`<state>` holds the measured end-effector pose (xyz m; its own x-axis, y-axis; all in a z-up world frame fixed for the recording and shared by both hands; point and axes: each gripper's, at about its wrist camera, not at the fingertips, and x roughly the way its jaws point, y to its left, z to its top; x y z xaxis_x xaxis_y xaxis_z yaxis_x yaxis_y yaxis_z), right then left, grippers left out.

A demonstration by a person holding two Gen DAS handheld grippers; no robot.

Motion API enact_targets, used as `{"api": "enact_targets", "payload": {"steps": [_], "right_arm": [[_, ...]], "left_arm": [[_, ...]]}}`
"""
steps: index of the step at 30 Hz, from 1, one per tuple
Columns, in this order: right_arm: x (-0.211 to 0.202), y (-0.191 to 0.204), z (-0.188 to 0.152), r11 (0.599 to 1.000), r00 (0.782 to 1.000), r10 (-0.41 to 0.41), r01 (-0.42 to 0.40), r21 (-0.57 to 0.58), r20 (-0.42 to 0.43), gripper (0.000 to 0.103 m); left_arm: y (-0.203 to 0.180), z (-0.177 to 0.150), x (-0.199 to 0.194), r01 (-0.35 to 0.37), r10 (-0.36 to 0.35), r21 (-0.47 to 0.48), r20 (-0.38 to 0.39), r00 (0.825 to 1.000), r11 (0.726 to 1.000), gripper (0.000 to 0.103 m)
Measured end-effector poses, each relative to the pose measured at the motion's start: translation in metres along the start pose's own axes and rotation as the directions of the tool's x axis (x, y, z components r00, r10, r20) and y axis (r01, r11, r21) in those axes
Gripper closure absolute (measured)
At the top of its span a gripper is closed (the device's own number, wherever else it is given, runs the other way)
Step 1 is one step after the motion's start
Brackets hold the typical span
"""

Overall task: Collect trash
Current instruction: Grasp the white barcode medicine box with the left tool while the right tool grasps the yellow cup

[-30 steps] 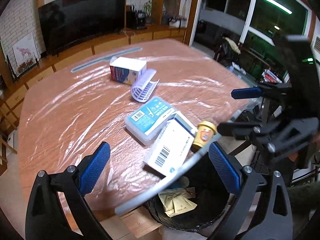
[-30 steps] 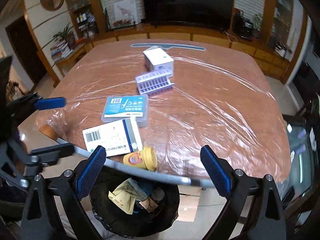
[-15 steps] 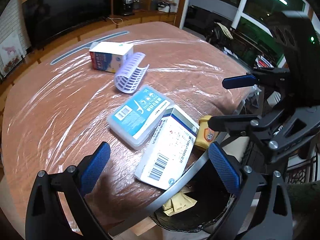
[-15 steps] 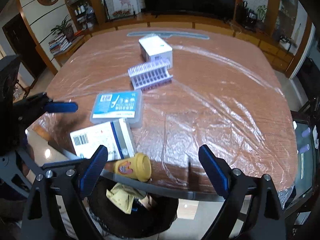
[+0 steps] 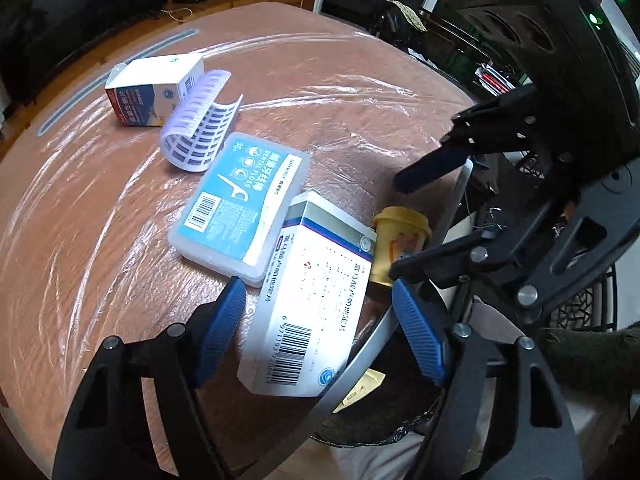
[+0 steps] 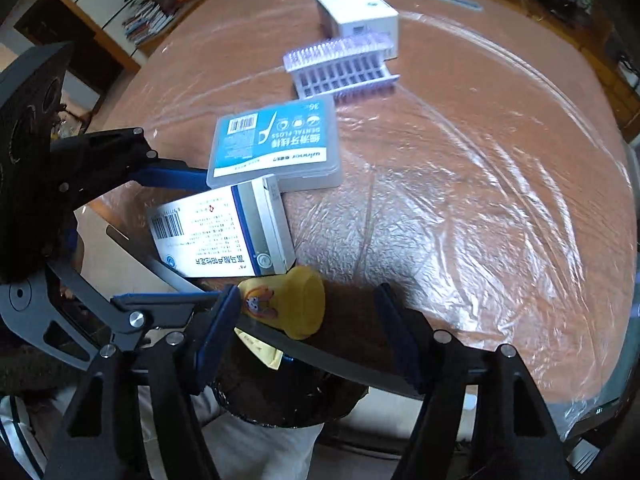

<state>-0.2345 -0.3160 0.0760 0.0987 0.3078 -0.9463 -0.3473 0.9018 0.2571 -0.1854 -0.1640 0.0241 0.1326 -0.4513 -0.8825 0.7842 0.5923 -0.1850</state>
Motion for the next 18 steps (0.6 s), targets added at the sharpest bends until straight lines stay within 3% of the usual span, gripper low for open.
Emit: {"api": "enact_targets", "payload": {"steps": [5, 8, 10, 13, 18], "right_arm": [[0.006, 0.003, 0.009, 0.999, 0.998, 0.033, -0.035, -0.028, -0.058, 0.035], [0.009, 0.008, 0.017, 0.997, 0.995, 0.042, -0.048, -0.066, -0.09, 0.042], [0.01, 0.016, 0.017, 0.993, 0.995, 0.028, -0.039, -0.112, -0.093, 0.044], [0.009, 0.035, 0.019, 0.978, 0.995, -0.048, 0.029, -0.208, -0.088, 0.044], [0.02, 0.05, 0.025, 0.977, 0.989, -0.041, 0.01, -0.213, -0.14, 0.042]], "left_arm": [[0.009, -0.002, 0.0, 0.06, -0.06, -0.012, -0.025, 0.998, 0.998, 0.027], [0.011, -0.002, -0.001, 0.066, -0.066, -0.002, -0.031, 0.997, 0.998, 0.032], [0.015, -0.004, -0.005, 0.044, -0.044, -0.003, -0.03, 0.999, 0.999, 0.045], [0.018, -0.003, -0.006, 0.064, -0.064, -0.019, -0.04, 0.997, 0.998, 0.049], [0.011, -0.001, -0.005, 0.055, -0.053, 0.028, -0.055, 0.997, 0.998, 0.051]]}}
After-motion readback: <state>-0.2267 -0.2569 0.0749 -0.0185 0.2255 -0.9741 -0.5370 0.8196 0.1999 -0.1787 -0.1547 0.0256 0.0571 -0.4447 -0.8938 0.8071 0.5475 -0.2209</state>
